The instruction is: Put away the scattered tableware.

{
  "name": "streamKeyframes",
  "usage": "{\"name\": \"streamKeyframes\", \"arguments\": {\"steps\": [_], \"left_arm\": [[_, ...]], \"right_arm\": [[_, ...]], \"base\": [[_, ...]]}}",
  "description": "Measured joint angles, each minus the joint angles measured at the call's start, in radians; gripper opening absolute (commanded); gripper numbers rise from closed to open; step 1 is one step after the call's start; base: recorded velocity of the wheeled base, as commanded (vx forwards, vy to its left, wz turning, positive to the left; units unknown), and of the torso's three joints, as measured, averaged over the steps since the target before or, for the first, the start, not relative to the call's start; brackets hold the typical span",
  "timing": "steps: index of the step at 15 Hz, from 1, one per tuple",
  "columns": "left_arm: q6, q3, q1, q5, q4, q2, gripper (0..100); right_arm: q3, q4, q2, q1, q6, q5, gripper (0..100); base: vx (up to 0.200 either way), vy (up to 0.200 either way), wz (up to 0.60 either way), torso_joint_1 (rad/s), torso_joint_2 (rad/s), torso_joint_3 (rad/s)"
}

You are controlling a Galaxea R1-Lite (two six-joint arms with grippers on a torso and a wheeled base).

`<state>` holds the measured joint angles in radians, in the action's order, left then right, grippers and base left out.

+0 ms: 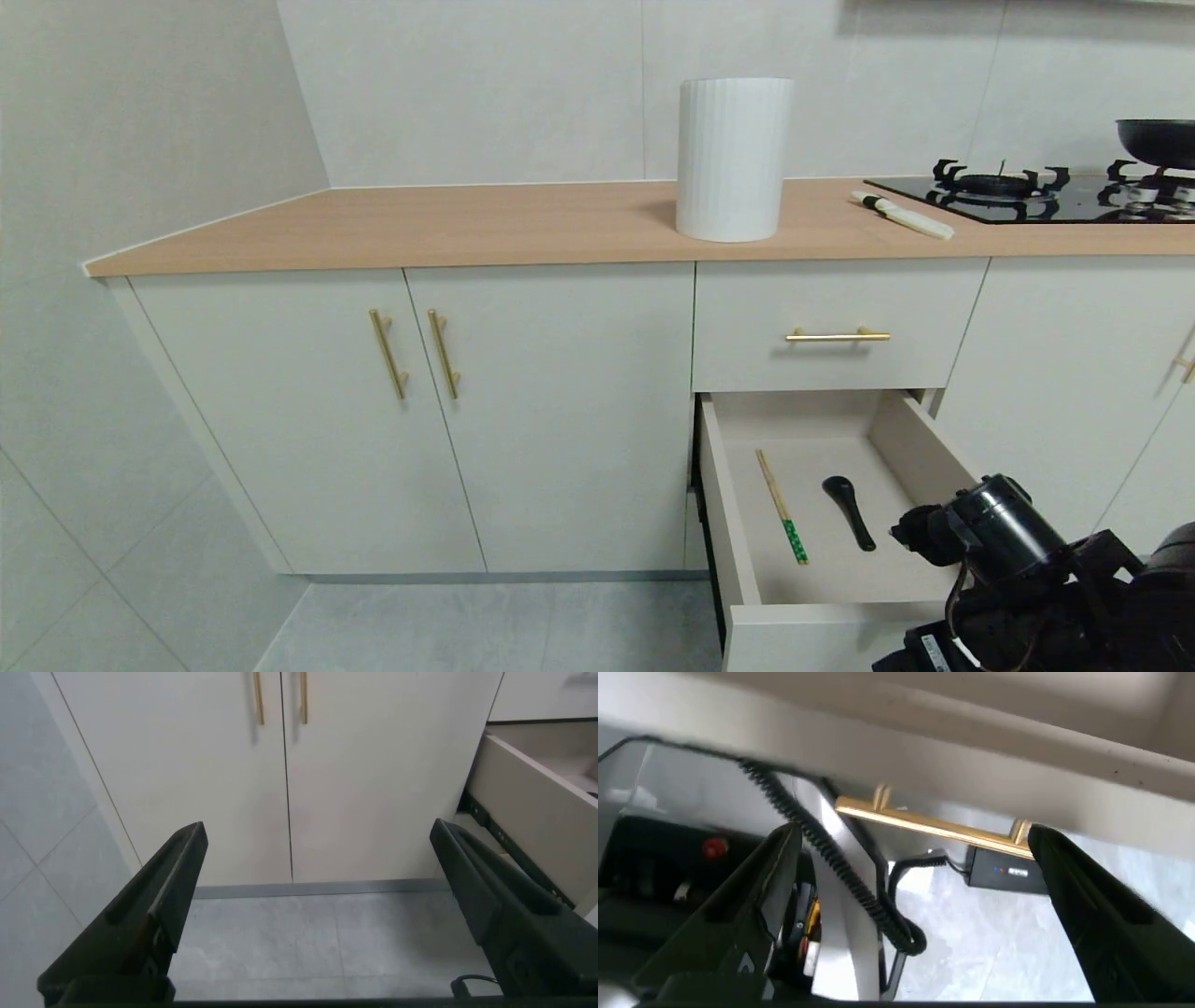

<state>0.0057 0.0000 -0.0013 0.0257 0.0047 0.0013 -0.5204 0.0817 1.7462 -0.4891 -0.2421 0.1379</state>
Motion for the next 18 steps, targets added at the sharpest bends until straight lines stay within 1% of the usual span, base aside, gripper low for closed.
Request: {"name": "streamKeyframes", "arguments": {"steps": [2,4,7,12,18], "left_arm": [[0.0,0.0,0.0,0.0,0.0,0.0,100],[0.0,0.0,0.0,0.0,0.0,0.0,100],[0.0,0.0,0.0,0.0,0.0,0.0,100],[0.0,0.0,0.0,0.0,0.0,0.0,100],[0.0,0.0,0.0,0.0,0.0,0.0,100]], "right_arm": [[-0.014,-0.002,0.023,0.002,-0.019,0.032,100],[-0.038,-0.001,0.053,0.008,-0.071,0.087,100],[-0.102,0.0,0.107,0.043,-0.102,0.143,100],[-0.244,-0.004,0.184,0.101,-0.088,0.15,100],[-0.502,0.002,0.367,0.126,-0.062,0.152,100]], "base": [[0.0,0.0,0.0,0.0,0.0,0.0],[0.0,0.0,0.0,0.0,0.0,0.0],[0.0,0.0,0.0,0.0,0.0,0.0],[0.0,0.0,0.0,0.0,0.0,0.0],[0.0,0.0,0.0,0.0,0.0,0.0]]}}
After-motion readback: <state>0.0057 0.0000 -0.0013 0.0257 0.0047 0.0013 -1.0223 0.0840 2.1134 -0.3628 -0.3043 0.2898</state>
